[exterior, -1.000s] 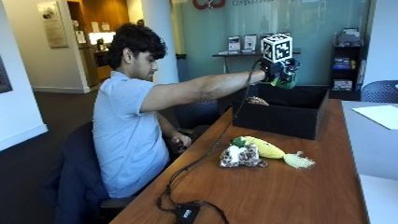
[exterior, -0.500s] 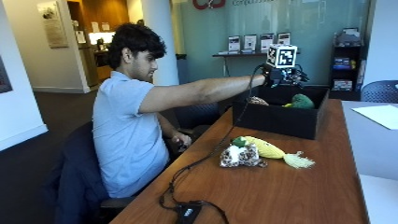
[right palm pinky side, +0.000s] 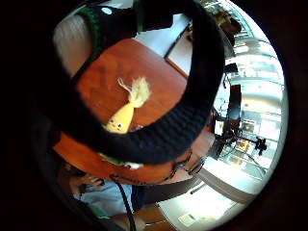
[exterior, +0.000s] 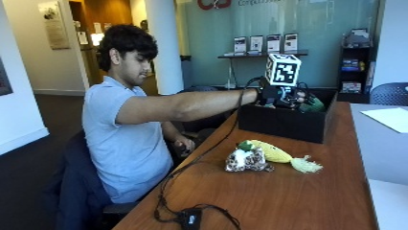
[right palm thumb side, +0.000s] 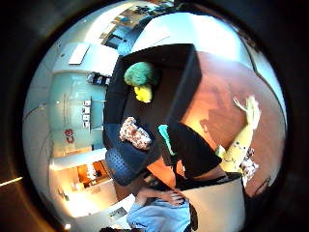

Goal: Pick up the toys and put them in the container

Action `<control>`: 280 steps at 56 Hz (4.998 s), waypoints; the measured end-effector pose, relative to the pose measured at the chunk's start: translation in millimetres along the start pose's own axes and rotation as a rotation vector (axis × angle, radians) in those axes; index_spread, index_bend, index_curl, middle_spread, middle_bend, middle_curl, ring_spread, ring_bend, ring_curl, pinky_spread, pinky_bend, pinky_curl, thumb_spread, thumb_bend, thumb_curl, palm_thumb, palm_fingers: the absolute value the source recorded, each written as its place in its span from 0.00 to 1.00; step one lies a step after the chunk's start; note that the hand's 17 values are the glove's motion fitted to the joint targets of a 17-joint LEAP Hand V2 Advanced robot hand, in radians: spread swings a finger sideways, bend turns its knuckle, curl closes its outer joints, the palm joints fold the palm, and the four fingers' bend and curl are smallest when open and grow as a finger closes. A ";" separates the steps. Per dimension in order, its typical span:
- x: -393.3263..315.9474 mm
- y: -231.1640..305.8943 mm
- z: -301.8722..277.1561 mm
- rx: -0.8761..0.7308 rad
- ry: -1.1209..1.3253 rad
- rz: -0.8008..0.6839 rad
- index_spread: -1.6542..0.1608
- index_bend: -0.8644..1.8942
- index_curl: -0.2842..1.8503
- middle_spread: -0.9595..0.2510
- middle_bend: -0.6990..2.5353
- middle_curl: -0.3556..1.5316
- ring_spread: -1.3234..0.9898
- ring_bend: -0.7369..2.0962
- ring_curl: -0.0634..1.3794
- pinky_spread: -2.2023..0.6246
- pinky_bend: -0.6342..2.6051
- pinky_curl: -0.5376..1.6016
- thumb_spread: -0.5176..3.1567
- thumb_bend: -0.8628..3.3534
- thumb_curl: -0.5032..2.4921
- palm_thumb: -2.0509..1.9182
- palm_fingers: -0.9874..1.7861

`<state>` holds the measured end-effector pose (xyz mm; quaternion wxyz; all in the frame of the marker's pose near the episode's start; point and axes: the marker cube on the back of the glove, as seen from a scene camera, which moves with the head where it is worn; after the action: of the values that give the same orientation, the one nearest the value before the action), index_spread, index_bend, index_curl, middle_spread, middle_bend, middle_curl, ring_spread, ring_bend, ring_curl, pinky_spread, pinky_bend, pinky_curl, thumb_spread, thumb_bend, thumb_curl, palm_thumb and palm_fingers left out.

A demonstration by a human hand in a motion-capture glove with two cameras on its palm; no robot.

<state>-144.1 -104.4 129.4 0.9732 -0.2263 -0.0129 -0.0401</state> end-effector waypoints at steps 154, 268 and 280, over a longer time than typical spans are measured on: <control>-238.5 -13.4 -31.7 0.210 0.074 -0.334 0.74 0.46 0.40 0.75 0.32 0.58 0.51 0.44 0.49 0.68 0.61 0.51 0.50 0.21 0.38 0.56 0.27; 45.3 50.7 193.9 0.095 -0.060 0.122 0.81 0.46 0.33 0.85 0.26 0.29 0.57 0.41 0.25 0.77 0.36 0.39 0.59 0.23 0.25 0.55 0.40; 34.1 47.8 192.6 0.221 -0.049 0.068 0.82 0.52 0.37 0.84 0.25 0.27 0.55 0.50 0.29 0.69 0.43 0.41 0.60 0.29 0.28 0.62 0.58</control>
<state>-107.5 21.0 282.6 0.9923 -0.1189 -0.0333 0.0001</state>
